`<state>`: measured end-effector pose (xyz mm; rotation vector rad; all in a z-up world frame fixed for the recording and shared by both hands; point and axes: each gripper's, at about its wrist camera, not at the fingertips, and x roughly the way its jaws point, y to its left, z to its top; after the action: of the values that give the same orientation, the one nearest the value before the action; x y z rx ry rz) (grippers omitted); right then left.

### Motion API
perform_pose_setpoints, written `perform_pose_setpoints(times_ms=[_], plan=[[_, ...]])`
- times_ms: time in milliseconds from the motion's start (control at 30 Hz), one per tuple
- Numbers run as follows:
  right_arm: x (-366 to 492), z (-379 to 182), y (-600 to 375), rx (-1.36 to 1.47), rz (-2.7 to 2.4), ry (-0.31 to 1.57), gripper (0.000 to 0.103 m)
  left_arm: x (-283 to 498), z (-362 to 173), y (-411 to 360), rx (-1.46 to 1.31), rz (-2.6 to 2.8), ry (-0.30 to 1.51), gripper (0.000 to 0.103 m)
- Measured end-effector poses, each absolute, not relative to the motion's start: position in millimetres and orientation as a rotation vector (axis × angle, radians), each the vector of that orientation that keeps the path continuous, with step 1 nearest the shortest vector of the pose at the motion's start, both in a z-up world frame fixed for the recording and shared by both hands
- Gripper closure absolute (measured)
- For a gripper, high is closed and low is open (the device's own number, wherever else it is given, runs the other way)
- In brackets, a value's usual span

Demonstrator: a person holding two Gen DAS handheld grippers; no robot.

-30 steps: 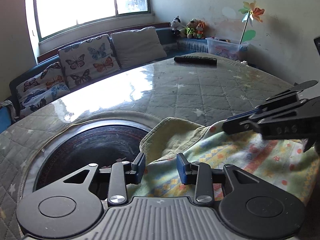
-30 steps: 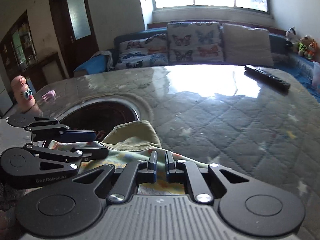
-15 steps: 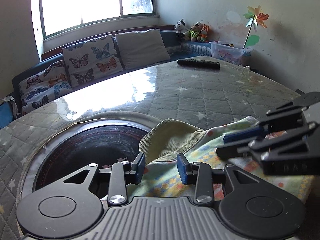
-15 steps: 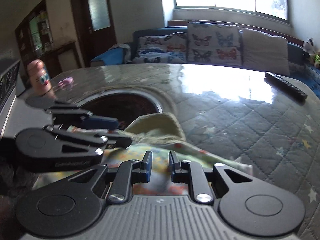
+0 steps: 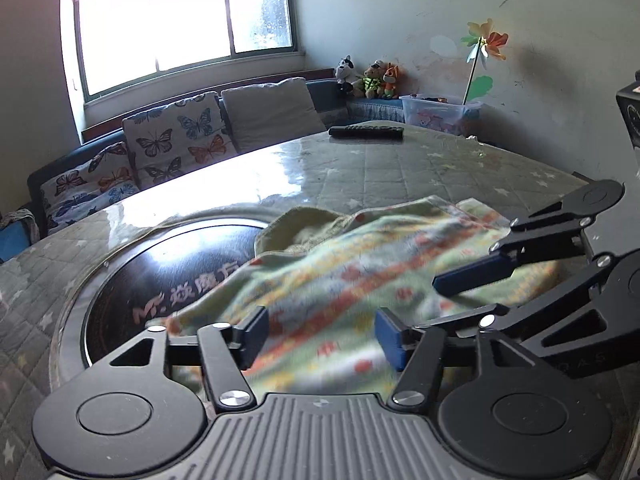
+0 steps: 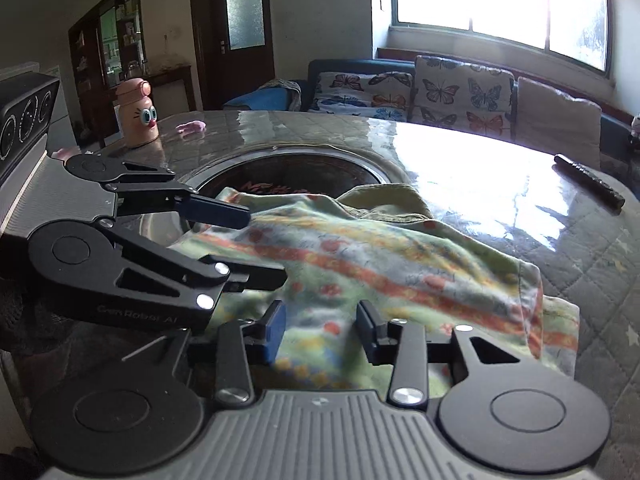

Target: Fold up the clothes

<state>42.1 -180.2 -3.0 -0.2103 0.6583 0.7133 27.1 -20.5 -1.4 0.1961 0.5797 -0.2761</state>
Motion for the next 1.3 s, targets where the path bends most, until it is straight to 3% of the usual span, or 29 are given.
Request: perform_pose_setpoints(times_ms=[167,667,767,1300], plan=[[24.4,-8.5,-185.5,-0.21,0.708,0.631,0.052,7.8,-4.5,-14.3,0.192,-0.209,0.548,0.02],[9.0,-4.3,-230.4,-0.097,0.606,0.626,0.037,-7.4,-6.8,13.6,0.101,-0.079,0.585,0.0],[17.2,-3.7,-240.9,-0.061,0.551,0.614,0.03,-6.6,-7.2,17.2,0.081,-0.059,0.597,0.0],[40.3,-4.1,-256.2,0.066,0.51,0.615,0.023,1.3,-6.1,39.5,0.013,0.03,0.63,0.0]])
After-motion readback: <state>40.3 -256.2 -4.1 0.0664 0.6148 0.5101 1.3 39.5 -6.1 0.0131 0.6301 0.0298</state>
